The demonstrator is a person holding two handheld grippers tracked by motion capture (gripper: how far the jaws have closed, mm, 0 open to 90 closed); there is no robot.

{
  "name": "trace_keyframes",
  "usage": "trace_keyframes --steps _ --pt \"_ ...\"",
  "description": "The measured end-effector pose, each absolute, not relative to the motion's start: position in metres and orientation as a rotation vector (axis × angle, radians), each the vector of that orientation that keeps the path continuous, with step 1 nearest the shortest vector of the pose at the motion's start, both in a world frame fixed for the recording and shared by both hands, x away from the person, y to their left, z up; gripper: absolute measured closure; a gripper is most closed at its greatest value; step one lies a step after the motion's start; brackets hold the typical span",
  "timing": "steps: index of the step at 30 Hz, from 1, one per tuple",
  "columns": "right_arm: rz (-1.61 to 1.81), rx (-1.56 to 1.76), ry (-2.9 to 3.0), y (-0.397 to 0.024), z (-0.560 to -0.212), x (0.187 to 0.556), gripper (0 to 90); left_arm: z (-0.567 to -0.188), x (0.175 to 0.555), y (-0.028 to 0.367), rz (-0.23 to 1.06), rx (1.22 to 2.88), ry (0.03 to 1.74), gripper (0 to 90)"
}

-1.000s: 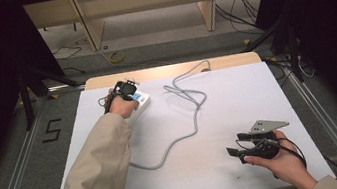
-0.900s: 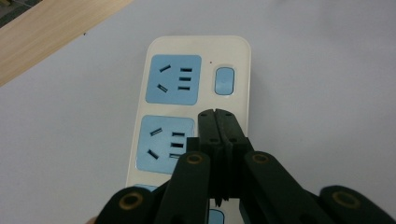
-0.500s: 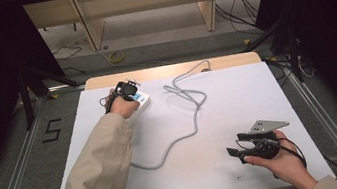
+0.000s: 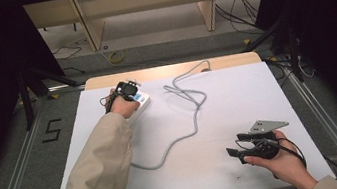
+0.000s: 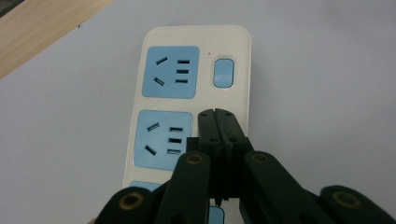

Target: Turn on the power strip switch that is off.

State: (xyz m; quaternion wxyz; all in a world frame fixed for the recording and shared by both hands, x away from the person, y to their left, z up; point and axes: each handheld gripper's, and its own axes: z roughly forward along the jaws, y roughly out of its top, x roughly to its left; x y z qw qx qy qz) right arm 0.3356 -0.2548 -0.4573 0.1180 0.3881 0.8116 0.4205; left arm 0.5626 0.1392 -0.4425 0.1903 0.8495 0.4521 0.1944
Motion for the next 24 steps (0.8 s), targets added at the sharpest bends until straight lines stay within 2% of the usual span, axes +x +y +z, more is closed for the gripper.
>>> trace_keyframes --steps 17,24 --pt "1.226 1.139 2.379 -0.2537 -0.458 0.3358 31.6 -0.443 0.564 0.1363 0.551 2.407 1.27 90.0" --pt "1.225 1.142 2.381 -0.2538 -0.458 0.3358 31.6 -0.4417 0.566 0.1301 0.578 2.476 1.254 90.0"
